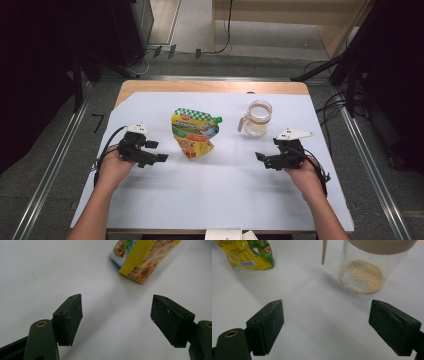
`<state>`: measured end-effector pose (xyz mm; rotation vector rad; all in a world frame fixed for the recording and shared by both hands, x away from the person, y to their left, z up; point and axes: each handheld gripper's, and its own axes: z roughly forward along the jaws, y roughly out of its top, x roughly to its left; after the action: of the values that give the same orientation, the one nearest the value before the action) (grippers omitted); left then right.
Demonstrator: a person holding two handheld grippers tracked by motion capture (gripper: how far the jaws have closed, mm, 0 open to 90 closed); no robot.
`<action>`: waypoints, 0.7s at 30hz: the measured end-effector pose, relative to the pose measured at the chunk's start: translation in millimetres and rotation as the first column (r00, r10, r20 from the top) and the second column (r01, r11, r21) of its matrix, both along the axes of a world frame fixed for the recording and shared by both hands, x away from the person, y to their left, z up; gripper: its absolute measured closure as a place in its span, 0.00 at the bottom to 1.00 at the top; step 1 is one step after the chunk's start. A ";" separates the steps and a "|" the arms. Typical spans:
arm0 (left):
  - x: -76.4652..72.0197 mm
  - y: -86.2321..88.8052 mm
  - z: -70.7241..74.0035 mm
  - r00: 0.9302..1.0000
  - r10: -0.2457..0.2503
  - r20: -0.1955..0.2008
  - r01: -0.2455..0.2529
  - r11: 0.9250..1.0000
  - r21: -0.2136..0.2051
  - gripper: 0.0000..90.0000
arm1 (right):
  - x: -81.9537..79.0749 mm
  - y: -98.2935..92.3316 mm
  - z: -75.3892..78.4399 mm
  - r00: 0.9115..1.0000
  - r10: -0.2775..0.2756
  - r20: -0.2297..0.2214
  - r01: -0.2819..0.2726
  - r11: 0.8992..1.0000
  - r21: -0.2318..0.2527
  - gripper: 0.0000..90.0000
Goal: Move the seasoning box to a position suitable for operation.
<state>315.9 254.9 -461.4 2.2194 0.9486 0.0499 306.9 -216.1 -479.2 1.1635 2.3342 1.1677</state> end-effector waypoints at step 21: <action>-2.9 -8.8 2.0 0.995 0.089 0.046 -0.089 0.996 -0.002 0.23 | 3.3 1.4 -2.9 0.999 0.008 -0.054 -0.006 1.000 0.028 0.16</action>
<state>313.0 246.1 -459.4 2.1663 1.0217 0.1409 310.3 -214.7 -482.1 1.2120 2.3706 1.1888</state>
